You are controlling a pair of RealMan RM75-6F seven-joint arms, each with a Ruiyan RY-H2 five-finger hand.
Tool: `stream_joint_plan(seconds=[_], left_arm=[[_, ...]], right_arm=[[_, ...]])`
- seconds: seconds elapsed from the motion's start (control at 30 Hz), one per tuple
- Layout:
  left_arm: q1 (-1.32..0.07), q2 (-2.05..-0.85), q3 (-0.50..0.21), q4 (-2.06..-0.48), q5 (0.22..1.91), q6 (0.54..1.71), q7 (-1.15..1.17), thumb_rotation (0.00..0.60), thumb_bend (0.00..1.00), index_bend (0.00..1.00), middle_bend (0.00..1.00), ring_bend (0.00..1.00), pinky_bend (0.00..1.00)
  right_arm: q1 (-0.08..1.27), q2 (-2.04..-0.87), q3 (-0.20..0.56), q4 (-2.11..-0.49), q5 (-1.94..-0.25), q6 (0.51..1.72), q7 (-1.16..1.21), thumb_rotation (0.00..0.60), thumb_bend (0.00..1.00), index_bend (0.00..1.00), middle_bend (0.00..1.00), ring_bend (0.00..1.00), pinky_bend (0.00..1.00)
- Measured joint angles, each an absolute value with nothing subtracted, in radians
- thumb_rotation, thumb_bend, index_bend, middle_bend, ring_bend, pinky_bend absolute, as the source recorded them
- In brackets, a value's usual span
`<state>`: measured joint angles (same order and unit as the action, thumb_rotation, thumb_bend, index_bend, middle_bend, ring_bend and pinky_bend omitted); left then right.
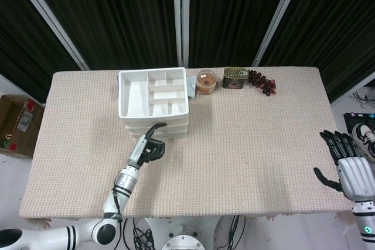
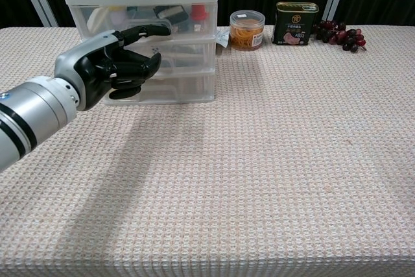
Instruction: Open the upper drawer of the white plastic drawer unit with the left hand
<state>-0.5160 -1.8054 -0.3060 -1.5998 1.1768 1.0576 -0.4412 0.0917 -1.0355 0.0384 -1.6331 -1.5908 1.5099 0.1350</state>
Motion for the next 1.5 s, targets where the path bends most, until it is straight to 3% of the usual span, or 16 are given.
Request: stream_joint_plan(seconds=[0.37, 0.6, 0.83, 1.0, 1.3, 1.5], left_arm=[[-0.518, -1.796, -0.313, -1.595, 1.177, 1.04, -0.493, 0.6, 0.58, 0.36, 0.88, 0.99, 1.0], [-0.491, -1.779, -0.282, -1.618, 1.205, 1.062, -0.517, 0.6, 0.58, 0.38, 0.87, 0.99, 1.0], [-0.45, -1.755, -0.224, -1.649, 1.252, 1.095, -0.538, 0.6, 0.58, 0.38, 0.87, 0.99, 1.0], [-0.43, -1.734, -0.198, -1.676, 1.264, 1.11, -0.526, 0.6, 0.54, 0.19, 0.84, 0.96, 1.0], [-0.379, -1.637, -0.132, -1.756, 1.37, 1.219, -0.36, 0.6, 0.48, 0.22, 0.83, 0.95, 1.0], [-0.377, -1.556, -0.142, -1.797, 1.436, 1.281, -0.158, 0.6, 0.48, 0.23, 0.82, 0.95, 1.0]], right_arm=[[0.094, -1.043, 0.038, -1.63, -1.586, 1.5, 0.135, 0.6, 0.22, 0.0, 0.08, 0.0, 0.0], [0.097, -1.045, 0.038, -1.637, -1.588, 1.496, 0.121, 0.6, 0.22, 0.0, 0.09, 0.0, 0.0], [0.101, -1.045, 0.038, -1.647, -1.588, 1.488, 0.107, 0.6, 0.23, 0.0, 0.09, 0.0, 0.0], [0.103, -1.045, 0.04, -1.652, -1.592, 1.492, 0.099, 0.6, 0.22, 0.0, 0.09, 0.0, 0.0], [0.1, -1.021, 0.05, -1.664, -1.603, 1.517, 0.09, 0.6, 0.23, 0.0, 0.09, 0.0, 0.0], [0.103, -1.002, 0.054, -1.678, -1.623, 1.532, 0.086, 0.6, 0.23, 0.0, 0.09, 0.0, 0.0]])
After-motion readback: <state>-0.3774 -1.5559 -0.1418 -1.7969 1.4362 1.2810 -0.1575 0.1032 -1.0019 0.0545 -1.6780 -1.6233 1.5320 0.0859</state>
